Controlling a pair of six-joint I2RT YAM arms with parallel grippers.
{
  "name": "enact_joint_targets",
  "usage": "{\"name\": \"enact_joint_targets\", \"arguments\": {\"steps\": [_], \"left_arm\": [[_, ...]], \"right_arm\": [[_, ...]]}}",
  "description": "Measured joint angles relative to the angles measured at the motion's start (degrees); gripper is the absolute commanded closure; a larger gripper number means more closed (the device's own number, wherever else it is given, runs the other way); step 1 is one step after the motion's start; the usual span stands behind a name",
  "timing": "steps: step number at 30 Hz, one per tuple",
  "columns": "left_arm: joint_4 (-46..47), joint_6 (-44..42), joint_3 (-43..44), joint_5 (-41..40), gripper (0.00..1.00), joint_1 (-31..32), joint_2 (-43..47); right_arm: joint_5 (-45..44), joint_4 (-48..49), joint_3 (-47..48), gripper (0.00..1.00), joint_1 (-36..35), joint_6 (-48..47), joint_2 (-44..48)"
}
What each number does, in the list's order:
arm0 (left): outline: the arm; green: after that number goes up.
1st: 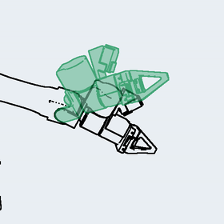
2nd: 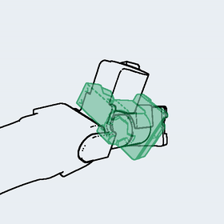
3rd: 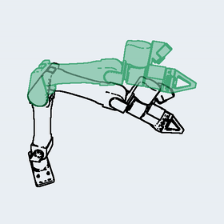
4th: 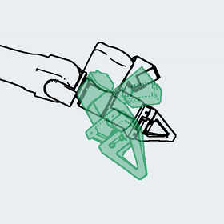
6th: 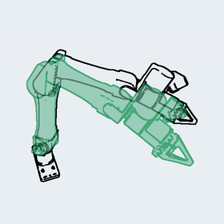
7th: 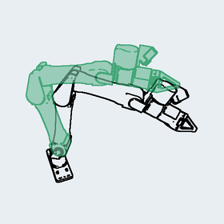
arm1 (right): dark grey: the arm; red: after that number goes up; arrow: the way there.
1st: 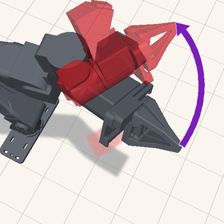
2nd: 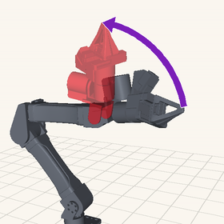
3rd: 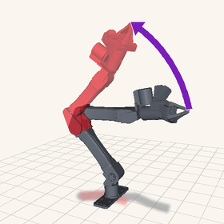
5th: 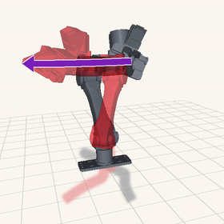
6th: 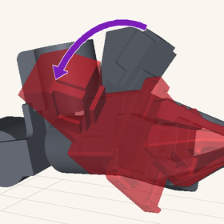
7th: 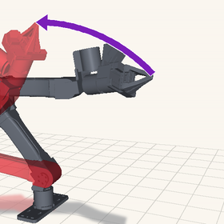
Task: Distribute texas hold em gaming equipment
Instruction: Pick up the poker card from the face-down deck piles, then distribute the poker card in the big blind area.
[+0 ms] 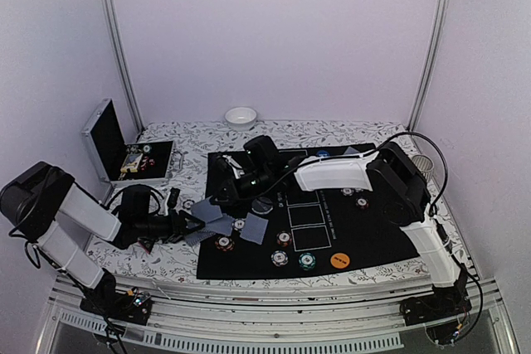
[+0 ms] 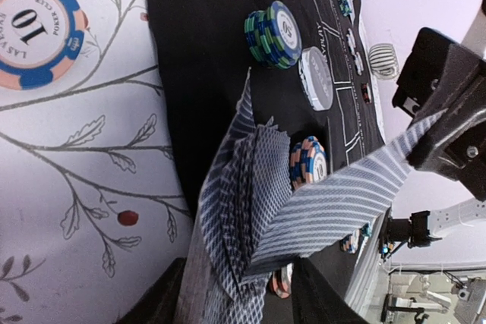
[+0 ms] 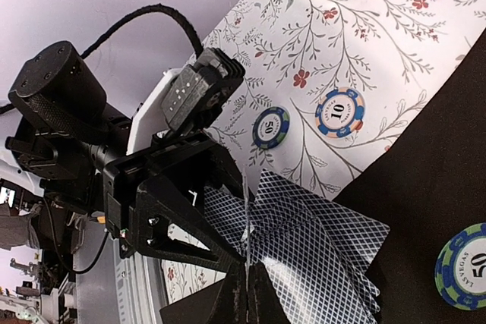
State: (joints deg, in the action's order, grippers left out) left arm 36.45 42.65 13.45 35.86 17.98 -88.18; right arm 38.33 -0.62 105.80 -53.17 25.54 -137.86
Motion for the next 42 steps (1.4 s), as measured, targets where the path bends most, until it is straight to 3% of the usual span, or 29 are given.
{"name": "enact_joint_targets", "arguments": {"steps": [15,19,31,37,42], "left_arm": [[-0.28,-0.28,0.66,0.15,0.52,-0.02,-0.35],[-0.35,-0.52,0.68,0.13,0.53,-0.02,-0.35],[-1.88,-1.36,1.66,-0.11,0.52,-0.02,-0.35],[-2.49,-1.95,2.01,-0.2,0.52,-0.02,-0.35],[-2.71,-2.16,2.1,-0.26,0.53,-0.02,-0.35]], "right_arm": [[-1.18,3.93,-9.2,0.98,5.11,3.06,15.21],[-1.03,1.99,-18.16,0.98,8.98,3.26,24.74],[-7.8,-17.75,-51.95,0.98,27.93,4.59,58.55],[-10.27,-22.6,-64.94,0.98,33.16,7.87,62.38],[-14.58,-23.91,-68.35,0.98,35.01,9.73,62.38]]}}
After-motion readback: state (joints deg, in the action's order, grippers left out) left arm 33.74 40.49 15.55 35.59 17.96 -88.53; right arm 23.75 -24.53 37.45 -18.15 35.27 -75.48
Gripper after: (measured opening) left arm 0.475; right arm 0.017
